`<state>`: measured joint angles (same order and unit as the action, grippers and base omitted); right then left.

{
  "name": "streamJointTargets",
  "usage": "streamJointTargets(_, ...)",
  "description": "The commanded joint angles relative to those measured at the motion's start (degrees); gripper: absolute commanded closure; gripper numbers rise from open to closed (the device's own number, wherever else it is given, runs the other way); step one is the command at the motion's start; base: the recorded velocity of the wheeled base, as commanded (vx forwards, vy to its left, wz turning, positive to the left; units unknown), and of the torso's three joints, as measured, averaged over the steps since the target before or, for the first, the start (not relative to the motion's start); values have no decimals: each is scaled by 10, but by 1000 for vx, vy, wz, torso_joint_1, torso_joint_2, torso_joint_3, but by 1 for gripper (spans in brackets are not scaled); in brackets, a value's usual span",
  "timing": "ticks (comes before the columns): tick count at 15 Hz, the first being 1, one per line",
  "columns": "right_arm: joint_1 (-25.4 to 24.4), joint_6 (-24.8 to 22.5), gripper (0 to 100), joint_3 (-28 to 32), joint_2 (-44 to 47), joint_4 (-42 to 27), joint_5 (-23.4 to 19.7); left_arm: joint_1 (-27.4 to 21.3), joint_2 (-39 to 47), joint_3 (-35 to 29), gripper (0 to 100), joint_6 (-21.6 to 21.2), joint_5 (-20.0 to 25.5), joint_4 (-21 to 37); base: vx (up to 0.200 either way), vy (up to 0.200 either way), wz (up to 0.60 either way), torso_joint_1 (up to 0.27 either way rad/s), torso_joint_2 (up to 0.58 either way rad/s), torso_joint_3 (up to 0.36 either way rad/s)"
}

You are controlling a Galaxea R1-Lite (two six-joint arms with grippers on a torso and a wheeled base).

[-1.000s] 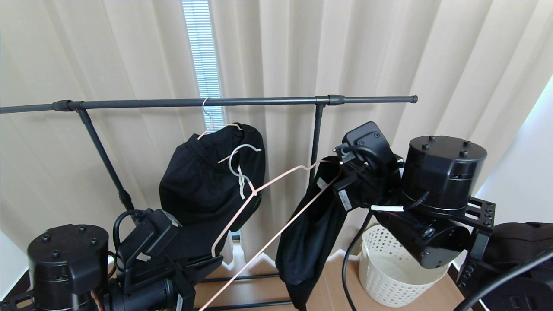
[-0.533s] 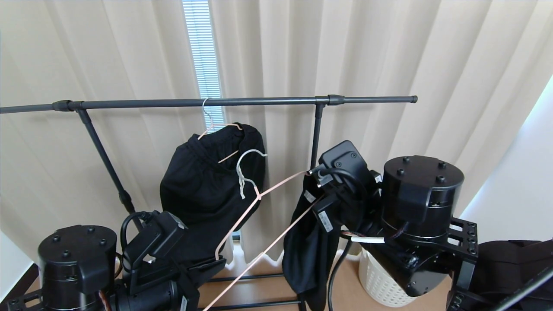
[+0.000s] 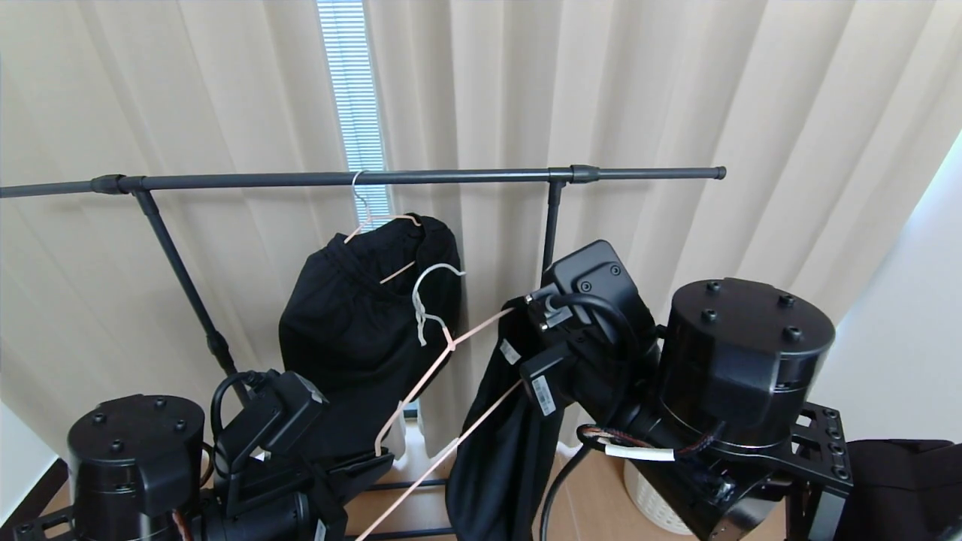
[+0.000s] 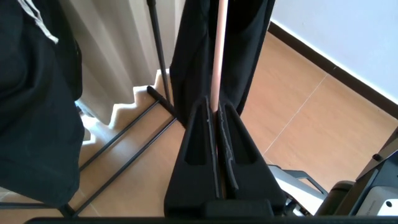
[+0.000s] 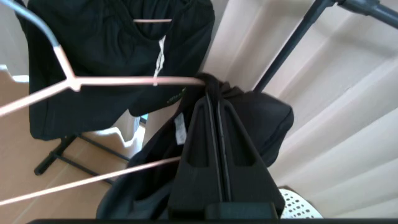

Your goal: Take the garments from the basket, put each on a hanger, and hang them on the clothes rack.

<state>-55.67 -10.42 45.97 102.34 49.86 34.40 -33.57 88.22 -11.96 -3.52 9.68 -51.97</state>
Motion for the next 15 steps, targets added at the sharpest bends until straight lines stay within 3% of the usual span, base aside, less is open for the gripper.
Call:
streamJointTargets(1, -8, 1, 100, -4, 0, 11, -1, -1, -1, 1, 100, 0, 0, 0, 0, 0, 0, 0, 0, 0)
streamJointTargets(4, -22, 36, 100, -5, -4, 15, -15, -1, -2, 1, 100, -1, 0, -1, 0, 0, 0, 0, 0, 0)
streamJointTargets(7, -26, 43, 100, -19, -27, 14, -61, -6, -1, 19, 100, -2, 1, -42, 0, 0, 0, 0, 0, 0)
streamJointTargets(9, -24, 73, 100, -14, -36, 10, -98, -15, -1, 39, 100, -2, 2, -89, 0, 0, 0, 0, 0, 0)
streamJointTargets(11, -18, 89, 100, -13, -49, -4, -133, -18, -2, 44, 100, -2, 2, -100, 0, 0, 0, 0, 0, 0)
streamJointTargets(15, -12, 89, 100, -17, -48, -6, -137, -21, -2, 44, 100, -3, 2, -103, 0, 0, 0, 0, 0, 0)
